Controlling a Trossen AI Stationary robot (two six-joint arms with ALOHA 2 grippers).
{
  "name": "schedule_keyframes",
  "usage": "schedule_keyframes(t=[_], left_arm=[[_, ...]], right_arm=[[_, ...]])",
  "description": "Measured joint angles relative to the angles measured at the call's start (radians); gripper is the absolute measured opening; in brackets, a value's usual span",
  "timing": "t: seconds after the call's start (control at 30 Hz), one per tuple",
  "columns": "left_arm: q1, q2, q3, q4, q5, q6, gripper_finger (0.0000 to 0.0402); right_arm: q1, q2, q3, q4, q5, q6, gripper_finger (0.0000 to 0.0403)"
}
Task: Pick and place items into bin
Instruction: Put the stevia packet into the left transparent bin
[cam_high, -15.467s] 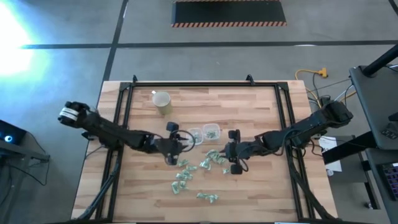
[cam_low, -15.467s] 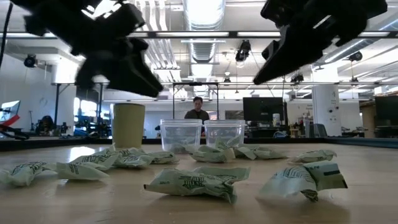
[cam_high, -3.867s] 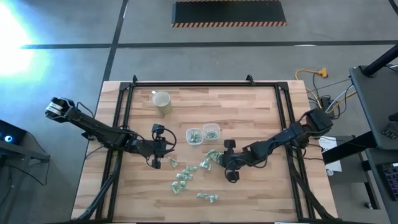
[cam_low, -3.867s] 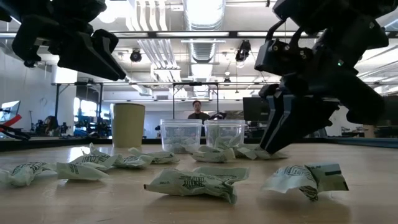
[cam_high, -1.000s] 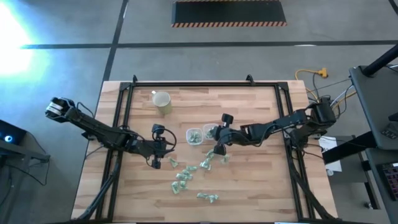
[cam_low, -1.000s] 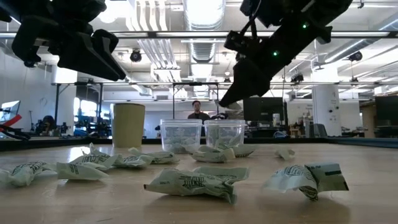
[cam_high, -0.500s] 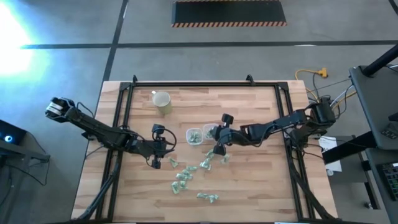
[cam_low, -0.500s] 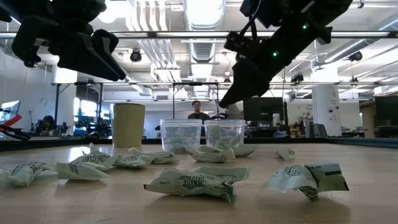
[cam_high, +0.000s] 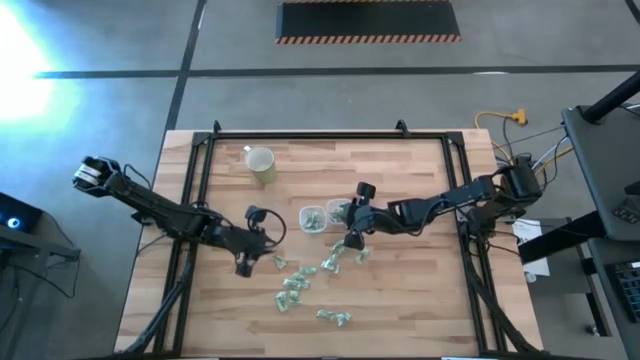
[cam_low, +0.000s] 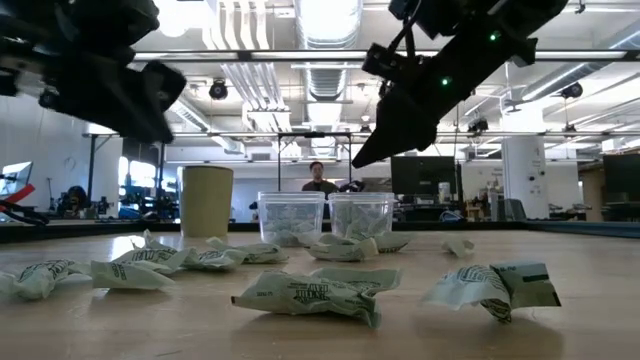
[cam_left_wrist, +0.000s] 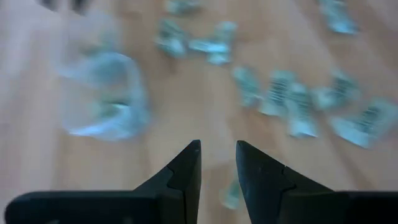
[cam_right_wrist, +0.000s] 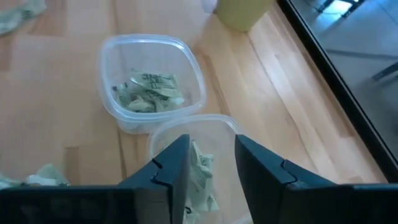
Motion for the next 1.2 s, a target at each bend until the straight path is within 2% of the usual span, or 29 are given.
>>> schedule_keyframes(t=[0.13,0.57,0.97,1.2], left_arm=[[-0.001,0.003,-0.007,-0.02,0.084,-0.034,0.0084],[0.025,0.207,-0.031,0.05,0.091,-0.007,0.0084],[0.066,0.263,-0.034,0.094,0.09,-0.007,0.0084],[0.067,0.295,-0.034,0.11,0.123,-0.007,0.0084]], right_arm=[[0.031,-0.017,0.0,-0.007,-0.006,-0.03,0.0115],[0.116,-0.057,0.0,-0.007,-0.008,-0.109,0.0093],[0.119,-0.06,0.0,-0.007,-0.009,-0.106,0.0088],[0.119,-0.06,0.0,-0.007,-0.009,-0.094,0.0082]])
